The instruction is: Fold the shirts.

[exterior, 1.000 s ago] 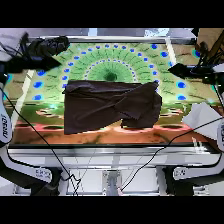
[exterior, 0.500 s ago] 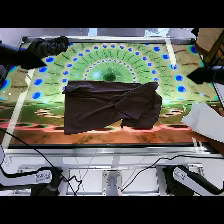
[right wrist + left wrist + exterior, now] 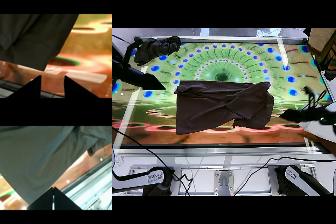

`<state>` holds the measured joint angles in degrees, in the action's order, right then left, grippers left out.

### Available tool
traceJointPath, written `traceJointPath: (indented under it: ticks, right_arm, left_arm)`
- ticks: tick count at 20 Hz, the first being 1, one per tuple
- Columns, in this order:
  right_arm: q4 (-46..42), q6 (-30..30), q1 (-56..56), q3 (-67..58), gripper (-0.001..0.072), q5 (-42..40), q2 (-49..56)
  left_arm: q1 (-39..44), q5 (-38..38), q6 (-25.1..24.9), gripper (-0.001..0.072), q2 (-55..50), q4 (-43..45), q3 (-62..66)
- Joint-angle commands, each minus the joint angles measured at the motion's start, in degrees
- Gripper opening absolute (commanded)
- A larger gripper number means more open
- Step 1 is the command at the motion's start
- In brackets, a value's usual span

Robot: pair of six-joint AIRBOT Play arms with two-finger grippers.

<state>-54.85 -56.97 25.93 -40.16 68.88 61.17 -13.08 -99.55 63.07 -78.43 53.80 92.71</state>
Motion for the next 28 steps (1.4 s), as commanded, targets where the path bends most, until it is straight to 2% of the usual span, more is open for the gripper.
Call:
traceJointPath:
  ticks: [1, 4, 7, 12, 14, 15, 17, 19, 22, 23, 24, 28]
  right_arm:
    - [5.60, 1.11, -2.36, 8.96, 0.0332, -8.74, 2.47]
    - [9.55, 1.07, -6.12, 9.09, 0.0331, -13.84, 7.34]
    - [12.28, -1.55, -6.84, 9.09, 0.0331, -19.21, 11.85]
    - [16.83, -1.51, -6.88, 9.09, 0.0330, -25.46, 13.35]
    - [17.25, -1.49, -7.76, 9.09, 0.0329, -26.99, 13.42]
    - [17.18, -1.42, -8.68, 9.09, 0.0308, -27.41, 13.64]
    - [17.14, 1.14, -10.82, 9.09, 0.0160, -27.96, 13.92]
    - [17.11, 3.45, -12.52, 9.09, 0.0045, -28.81, 13.92]
    - [17.11, 4.50, -13.22, 9.09, 0.0023, -29.42, 13.92]
    - [17.11, 4.52, -13.22, 9.07, 0.0023, -29.42, 13.92]
    - [17.14, 4.52, -13.22, 9.07, 0.0023, -29.40, 13.92]
    - [17.27, 4.50, -13.25, 9.09, 0.0023, -29.33, 13.92]
  left_arm:
    - [0.02, 0.02, -0.09, 0.0014, 0.09, -0.31, -1.60]
    - [0.02, 0.48, -0.09, 0.0013, 0.09, -0.35, -1.60]
    - [0.02, 0.42, -0.09, 0.0013, 0.09, -0.44, -1.60]
    - [0.02, 0.50, -0.20, 0.0016, 0.09, -0.39, -1.60]
    - [-0.15, 1.38, -2.67, 0.0023, 0.09, -0.37, -1.62]
    - [-0.28, 2.69, -3.39, 0.0041, 0.04, 0.31, -1.64]
    - [-1.11, 4.63, -3.17, 0.0226, 0.04, 2.23, -2.80]
    - [-3.76, 5.44, -1.33, 0.0306, 0.04, 3.19, -6.54]
    - [-10.21, 5.49, 2.51, 0.0317, 0.04, 3.19, -17.25]
    - [-11.87, 5.57, 3.48, 0.0369, 0.04, 3.19, -21.38]
    - [-13.18, 5.95, 4.39, 0.0371, 0.04, 2.75, -25.97]
    - [-12.55, 9.16, 3.87, 0.0372, 0.04, 1.29, -39.32]
